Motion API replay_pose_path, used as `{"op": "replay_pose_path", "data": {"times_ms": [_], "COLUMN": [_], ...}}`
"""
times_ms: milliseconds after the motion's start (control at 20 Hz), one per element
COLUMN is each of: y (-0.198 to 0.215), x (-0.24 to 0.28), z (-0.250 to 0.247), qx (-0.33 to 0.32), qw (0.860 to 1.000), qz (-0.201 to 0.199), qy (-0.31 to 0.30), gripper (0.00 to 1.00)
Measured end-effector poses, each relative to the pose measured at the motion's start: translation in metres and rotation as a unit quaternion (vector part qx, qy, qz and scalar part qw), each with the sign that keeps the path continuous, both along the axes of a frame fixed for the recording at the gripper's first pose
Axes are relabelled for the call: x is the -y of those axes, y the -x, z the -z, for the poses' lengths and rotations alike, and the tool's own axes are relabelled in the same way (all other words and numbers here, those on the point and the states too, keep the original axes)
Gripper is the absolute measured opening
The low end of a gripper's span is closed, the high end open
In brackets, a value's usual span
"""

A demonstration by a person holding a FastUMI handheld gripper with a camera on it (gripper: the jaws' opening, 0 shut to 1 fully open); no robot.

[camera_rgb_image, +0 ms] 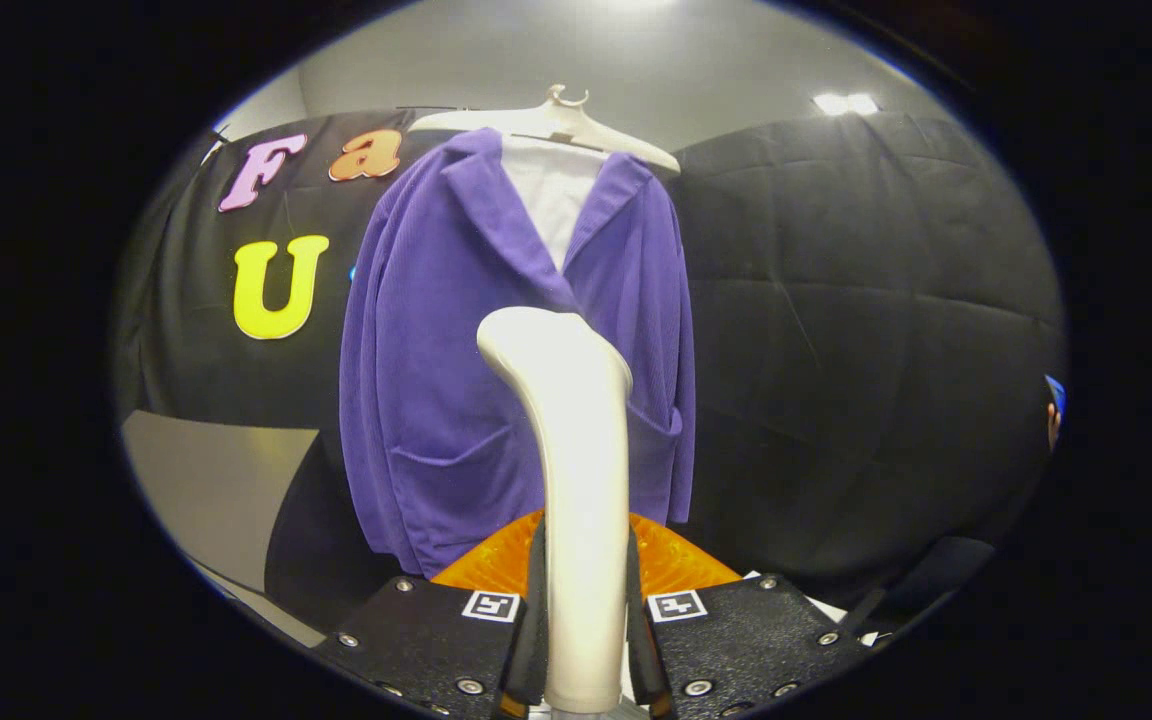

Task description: Iron the clothes twice with a garment steamer, once on the left side and once on the right side.

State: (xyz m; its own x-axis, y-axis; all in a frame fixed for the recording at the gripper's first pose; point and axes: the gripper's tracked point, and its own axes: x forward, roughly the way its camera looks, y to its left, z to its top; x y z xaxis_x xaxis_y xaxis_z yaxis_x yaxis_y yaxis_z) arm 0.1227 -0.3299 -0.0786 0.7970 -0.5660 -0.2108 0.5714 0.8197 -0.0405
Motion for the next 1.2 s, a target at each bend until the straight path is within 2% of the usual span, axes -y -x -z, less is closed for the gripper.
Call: {"op": "replay_pose_path", "data": {"times_ms": [300,650,950,1200], "y": [-0.005,-0.031,-0.051,-0.089], "x": [0.027,0.055,0.093,0.113], "z": [-0.051,-0.109,-0.156,-0.142], "qx": [0.051,0.105,0.167,0.151], "qw": [0.998,0.994,0.985,0.987], "qz": [-0.022,-0.039,-0.011,-0.002], "qy": [0.004,0.017,0.037,0.055], "gripper": [0.32,0.32,0.32,0.32]}}
